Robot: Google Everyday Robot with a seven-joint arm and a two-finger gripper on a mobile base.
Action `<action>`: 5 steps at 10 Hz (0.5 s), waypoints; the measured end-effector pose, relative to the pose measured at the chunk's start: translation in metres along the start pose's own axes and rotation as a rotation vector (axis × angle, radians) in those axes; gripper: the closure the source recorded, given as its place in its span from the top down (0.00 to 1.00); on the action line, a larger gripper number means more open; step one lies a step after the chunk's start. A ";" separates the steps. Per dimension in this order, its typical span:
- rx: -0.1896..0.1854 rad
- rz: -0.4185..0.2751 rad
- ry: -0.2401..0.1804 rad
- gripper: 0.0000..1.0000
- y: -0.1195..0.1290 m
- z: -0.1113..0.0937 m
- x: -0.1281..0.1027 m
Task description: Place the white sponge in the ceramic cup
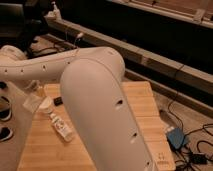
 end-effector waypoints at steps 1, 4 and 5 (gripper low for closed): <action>-0.008 0.006 0.011 0.50 0.001 0.001 0.007; -0.037 0.008 0.033 0.50 0.001 0.010 0.012; -0.044 0.009 0.038 0.50 0.001 0.013 0.014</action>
